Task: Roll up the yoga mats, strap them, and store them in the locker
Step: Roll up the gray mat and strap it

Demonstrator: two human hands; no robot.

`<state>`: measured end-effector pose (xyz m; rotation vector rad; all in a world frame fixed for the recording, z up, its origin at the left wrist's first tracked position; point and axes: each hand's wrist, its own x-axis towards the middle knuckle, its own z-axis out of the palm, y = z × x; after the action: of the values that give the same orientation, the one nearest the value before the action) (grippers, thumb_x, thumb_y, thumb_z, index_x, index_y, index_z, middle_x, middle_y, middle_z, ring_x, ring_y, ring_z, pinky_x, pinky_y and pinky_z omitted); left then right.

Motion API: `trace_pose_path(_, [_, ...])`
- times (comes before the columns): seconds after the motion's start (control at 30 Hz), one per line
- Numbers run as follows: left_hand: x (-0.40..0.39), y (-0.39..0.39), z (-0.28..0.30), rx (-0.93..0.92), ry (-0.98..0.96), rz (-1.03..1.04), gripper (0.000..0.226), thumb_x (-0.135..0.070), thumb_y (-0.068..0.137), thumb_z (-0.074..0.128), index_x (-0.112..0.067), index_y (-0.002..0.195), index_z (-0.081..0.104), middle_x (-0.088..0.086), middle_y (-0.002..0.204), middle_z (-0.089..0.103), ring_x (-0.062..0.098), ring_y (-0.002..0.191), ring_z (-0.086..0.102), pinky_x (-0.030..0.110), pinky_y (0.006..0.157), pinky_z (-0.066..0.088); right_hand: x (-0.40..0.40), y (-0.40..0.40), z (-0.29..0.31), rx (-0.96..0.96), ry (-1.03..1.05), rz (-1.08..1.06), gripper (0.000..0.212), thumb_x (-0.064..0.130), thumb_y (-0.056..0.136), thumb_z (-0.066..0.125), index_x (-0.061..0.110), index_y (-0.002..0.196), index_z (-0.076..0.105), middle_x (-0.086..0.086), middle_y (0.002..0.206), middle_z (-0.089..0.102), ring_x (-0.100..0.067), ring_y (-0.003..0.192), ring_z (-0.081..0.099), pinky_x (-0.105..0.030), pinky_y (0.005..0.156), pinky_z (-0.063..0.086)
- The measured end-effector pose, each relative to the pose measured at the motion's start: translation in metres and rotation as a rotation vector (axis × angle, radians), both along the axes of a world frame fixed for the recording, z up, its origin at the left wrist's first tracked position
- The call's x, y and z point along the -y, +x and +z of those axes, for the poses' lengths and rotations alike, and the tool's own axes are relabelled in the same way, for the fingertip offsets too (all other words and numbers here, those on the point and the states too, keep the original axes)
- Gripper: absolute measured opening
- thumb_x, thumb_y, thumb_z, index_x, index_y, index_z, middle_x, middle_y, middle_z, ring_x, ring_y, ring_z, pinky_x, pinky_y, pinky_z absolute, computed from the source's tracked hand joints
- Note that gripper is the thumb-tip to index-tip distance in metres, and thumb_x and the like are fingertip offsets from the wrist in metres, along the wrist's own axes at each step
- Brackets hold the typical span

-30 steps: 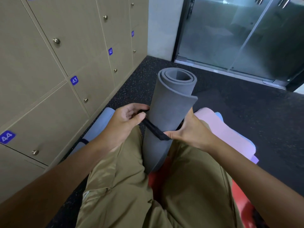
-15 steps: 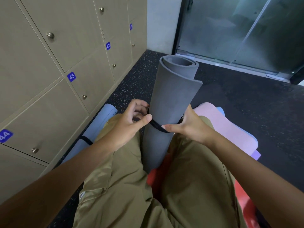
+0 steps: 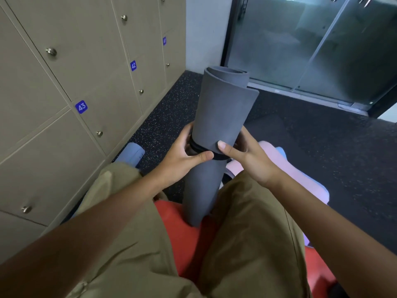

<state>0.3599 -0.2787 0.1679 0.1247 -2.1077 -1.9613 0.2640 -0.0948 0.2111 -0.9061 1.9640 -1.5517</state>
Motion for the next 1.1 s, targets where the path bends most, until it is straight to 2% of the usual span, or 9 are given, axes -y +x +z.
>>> trace_pose_path(0.13, [0.02, -0.029, 0.016, -0.045, -0.071, 0.051, 0.087, -0.028, 0.083, 0.084, -0.028, 0.155, 0.035, -0.013, 0.146, 0.057, 0.007, 0.136, 0.052, 0.035, 0.112, 0.045, 0.008, -0.026, 0.005, -0.085, 0.011, -0.039, 0.064, 0.033, 0.096, 0.065, 0.026, 0.153, 0.036, 0.015, 0.144, 0.055, 0.001, 0.13, 0.052, -0.018, 0.102, 0.046])
trace_pose_path(0.23, [0.047, -0.048, 0.035, -0.054, -0.131, 0.09, 0.09, -0.039, 0.079, 0.087, -0.034, 0.154, 0.037, -0.017, 0.145, 0.057, 0.005, 0.136, 0.052, 0.04, 0.114, 0.043, 0.015, -0.048, 0.009, -0.151, 0.064, -0.057, 0.079, 0.045, 0.091, 0.066, 0.032, 0.158, 0.027, 0.012, 0.149, 0.048, -0.002, 0.132, 0.05, -0.012, 0.095, 0.047])
trace_pose_path(0.37, [0.093, -0.067, 0.059, -0.059, -0.268, 0.159, 0.093, -0.045, 0.073, 0.089, -0.033, 0.152, 0.041, -0.02, 0.143, 0.058, 0.001, 0.133, 0.054, 0.041, 0.116, 0.042, 0.031, -0.074, 0.012, -0.238, 0.171, -0.045, 0.081, 0.051, 0.09, 0.066, 0.035, 0.158, 0.026, 0.009, 0.152, 0.044, -0.01, 0.13, 0.052, -0.019, 0.097, 0.045])
trace_pose_path(0.43, [0.117, -0.073, 0.068, -0.035, -0.311, 0.179, 0.092, -0.041, 0.073, 0.092, -0.037, 0.151, 0.042, -0.024, 0.141, 0.058, -0.002, 0.13, 0.055, 0.038, 0.115, 0.043, 0.044, -0.084, 0.01, -0.279, 0.209, -0.02, 0.077, 0.046, 0.093, 0.067, 0.034, 0.158, 0.028, 0.007, 0.15, 0.046, -0.01, 0.128, 0.053, -0.026, 0.102, 0.046])
trace_pose_path(0.57, [0.161, -0.075, 0.076, 0.051, -0.424, 0.216, 0.089, -0.037, 0.074, 0.092, -0.044, 0.147, 0.042, -0.038, 0.128, 0.057, -0.018, 0.118, 0.054, 0.022, 0.108, 0.043, 0.074, -0.098, 0.0, -0.295, 0.259, 0.036, 0.072, 0.042, 0.095, 0.067, 0.031, 0.156, 0.031, 0.006, 0.147, 0.049, -0.01, 0.126, 0.053, -0.028, 0.103, 0.046])
trace_pose_path(0.63, [0.181, -0.072, 0.071, 0.11, -0.488, 0.224, 0.091, -0.039, 0.074, 0.091, -0.043, 0.149, 0.04, -0.037, 0.128, 0.055, -0.022, 0.115, 0.051, 0.016, 0.101, 0.04, 0.089, -0.103, -0.01, -0.283, 0.269, 0.059, 0.072, 0.042, 0.095, 0.067, 0.03, 0.156, 0.032, 0.007, 0.145, 0.049, -0.01, 0.126, 0.052, -0.033, 0.106, 0.047])
trace_pose_path(0.77, [0.221, -0.062, 0.041, 0.24, -0.555, 0.239, 0.094, -0.04, 0.075, 0.091, -0.039, 0.152, 0.036, -0.024, 0.137, 0.053, 0.0, 0.124, 0.051, 0.024, 0.104, 0.037, 0.113, -0.109, -0.036, -0.234, 0.298, 0.109, 0.072, 0.042, 0.094, 0.069, 0.032, 0.155, 0.034, 0.009, 0.143, 0.05, -0.008, 0.126, 0.053, -0.035, 0.106, 0.048])
trace_pose_path(1.0, [0.305, -0.026, -0.069, 0.543, -0.54, 0.315, 0.105, -0.046, 0.07, 0.093, -0.033, 0.156, 0.034, -0.015, 0.142, 0.052, 0.01, 0.131, 0.05, 0.026, 0.102, 0.037, 0.165, -0.132, -0.112, -0.172, 0.424, 0.199, 0.073, 0.046, 0.091, 0.068, 0.031, 0.155, 0.035, 0.01, 0.142, 0.049, -0.009, 0.127, 0.052, -0.039, 0.108, 0.046])
trace_pose_path(1.1, [0.331, -0.013, -0.121, 0.651, -0.496, 0.34, 0.103, -0.027, 0.077, 0.092, -0.022, 0.159, 0.03, -0.009, 0.146, 0.045, 0.008, 0.132, 0.043, 0.021, 0.103, 0.031, 0.194, -0.148, -0.146, -0.154, 0.492, 0.275, 0.08, 0.056, 0.084, 0.066, 0.032, 0.154, 0.035, 0.011, 0.141, 0.049, -0.009, 0.124, 0.053, -0.04, 0.107, 0.047])
